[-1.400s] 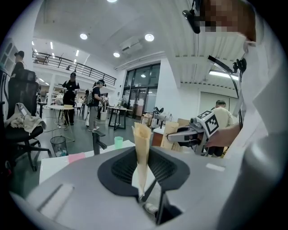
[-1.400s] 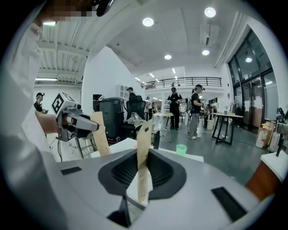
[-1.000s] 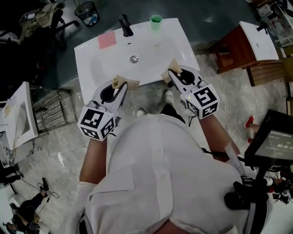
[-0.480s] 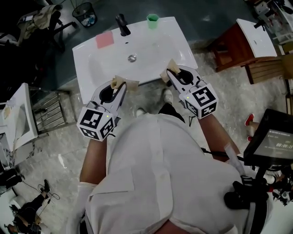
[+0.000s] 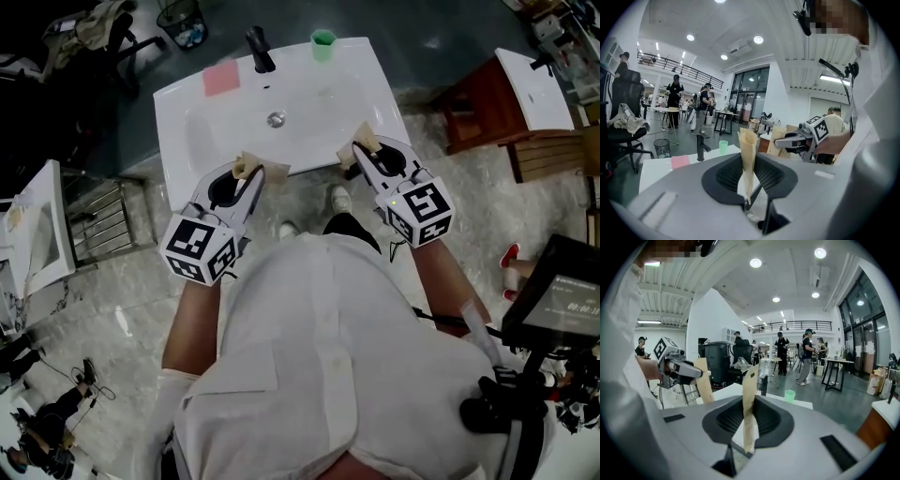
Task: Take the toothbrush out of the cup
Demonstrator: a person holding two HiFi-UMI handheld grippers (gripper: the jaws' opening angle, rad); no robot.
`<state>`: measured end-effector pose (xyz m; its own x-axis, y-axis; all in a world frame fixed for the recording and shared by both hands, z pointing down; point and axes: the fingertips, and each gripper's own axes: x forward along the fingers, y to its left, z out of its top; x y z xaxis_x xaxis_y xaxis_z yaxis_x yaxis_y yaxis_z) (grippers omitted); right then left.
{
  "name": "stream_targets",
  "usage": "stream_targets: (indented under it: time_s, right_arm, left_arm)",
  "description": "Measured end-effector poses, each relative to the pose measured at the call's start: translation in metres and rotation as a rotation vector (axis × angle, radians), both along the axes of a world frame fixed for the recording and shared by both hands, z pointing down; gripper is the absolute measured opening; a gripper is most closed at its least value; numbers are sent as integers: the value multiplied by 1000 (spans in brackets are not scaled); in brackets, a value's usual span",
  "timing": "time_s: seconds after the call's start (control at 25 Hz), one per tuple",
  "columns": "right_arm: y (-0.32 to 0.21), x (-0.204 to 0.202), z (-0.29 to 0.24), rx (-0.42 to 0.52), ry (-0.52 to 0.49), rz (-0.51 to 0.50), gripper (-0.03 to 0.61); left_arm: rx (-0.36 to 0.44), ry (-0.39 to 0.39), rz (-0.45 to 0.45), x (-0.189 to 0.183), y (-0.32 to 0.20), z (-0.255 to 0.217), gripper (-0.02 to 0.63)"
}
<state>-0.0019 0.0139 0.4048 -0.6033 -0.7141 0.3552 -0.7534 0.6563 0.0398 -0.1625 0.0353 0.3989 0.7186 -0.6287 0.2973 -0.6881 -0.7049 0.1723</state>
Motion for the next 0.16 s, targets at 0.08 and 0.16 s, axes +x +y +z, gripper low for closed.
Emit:
stream_targets:
  time_s: [0.08, 0.16]
  right_arm:
    - [-4, 2, -1, -2, -1, 1, 51]
    - [-7, 3, -2, -6, -2, 1, 51]
  left_arm:
    - [-2, 1, 1, 2, -3, -1, 80]
    - [-5, 2, 2, 4, -7, -3, 80]
